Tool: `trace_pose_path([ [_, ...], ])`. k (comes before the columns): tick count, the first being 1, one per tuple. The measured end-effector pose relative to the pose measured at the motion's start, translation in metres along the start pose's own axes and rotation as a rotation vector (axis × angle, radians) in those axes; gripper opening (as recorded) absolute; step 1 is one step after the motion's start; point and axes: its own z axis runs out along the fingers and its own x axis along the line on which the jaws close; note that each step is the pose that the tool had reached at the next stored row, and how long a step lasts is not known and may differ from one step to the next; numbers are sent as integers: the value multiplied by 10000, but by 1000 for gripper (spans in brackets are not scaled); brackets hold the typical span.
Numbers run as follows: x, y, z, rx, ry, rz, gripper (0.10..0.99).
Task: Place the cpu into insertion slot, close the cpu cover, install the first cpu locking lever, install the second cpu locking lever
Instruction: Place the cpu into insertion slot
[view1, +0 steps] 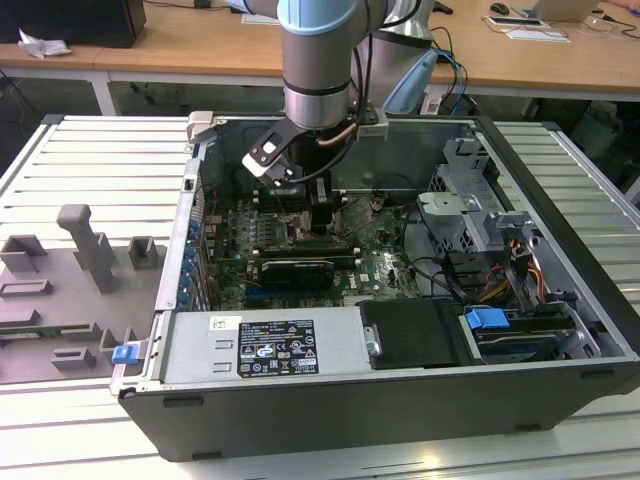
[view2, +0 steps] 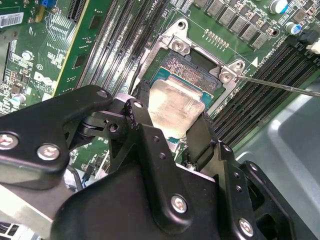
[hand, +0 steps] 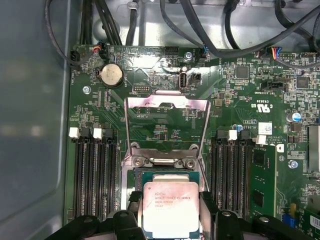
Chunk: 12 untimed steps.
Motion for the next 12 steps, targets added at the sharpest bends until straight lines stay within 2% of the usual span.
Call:
trace_pose_path([
  [12,5,-3,45,0,0,-3,541],
])
